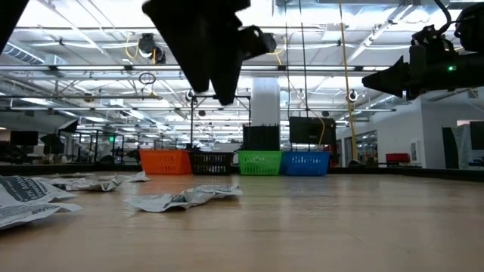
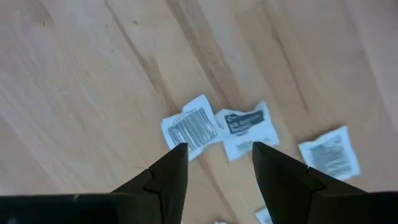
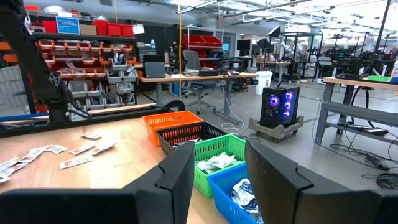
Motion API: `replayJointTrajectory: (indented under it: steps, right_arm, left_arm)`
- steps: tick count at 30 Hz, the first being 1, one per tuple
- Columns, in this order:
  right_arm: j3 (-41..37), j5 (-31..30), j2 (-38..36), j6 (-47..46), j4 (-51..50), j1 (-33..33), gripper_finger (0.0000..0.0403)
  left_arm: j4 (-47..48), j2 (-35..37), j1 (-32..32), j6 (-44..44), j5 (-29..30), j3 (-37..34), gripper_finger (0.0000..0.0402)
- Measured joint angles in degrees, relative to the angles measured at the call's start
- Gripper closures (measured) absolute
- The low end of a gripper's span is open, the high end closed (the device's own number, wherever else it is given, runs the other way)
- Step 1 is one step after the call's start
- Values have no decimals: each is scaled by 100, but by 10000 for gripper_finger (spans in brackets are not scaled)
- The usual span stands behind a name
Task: Pick & Place First Aid Supplies
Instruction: Put the blue packet into the black bin
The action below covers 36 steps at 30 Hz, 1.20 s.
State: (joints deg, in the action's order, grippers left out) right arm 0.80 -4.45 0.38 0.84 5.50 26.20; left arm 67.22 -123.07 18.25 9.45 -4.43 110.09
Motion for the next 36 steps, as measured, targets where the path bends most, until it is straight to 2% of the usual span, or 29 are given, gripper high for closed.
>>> replayJointTrajectory:
  steps: [7, 18, 25, 29, 36]
  right_arm:
    - [-1, 0, 0, 1, 0, 0, 264]
    - [-2, -2, 0, 0, 0, 2, 264]
    - [-2, 0, 0, 0, 0, 2, 264]
    - [-2, -2, 0, 2, -1, 2, 264]
    - [-1, 0, 0, 0, -1, 2, 264]
  left_arm:
    - [-563, 0, -22, -1, 353, -784, 217]
    - [-1798, 0, -17, 360, 426, -1882, 218]
    - [-2148, 28, 25, 344, 512, -2125, 220]
    - [-2180, 28, 26, 383, 519, -2129, 254]
    - [-2186, 20, 17, 394, 524, -2134, 370]
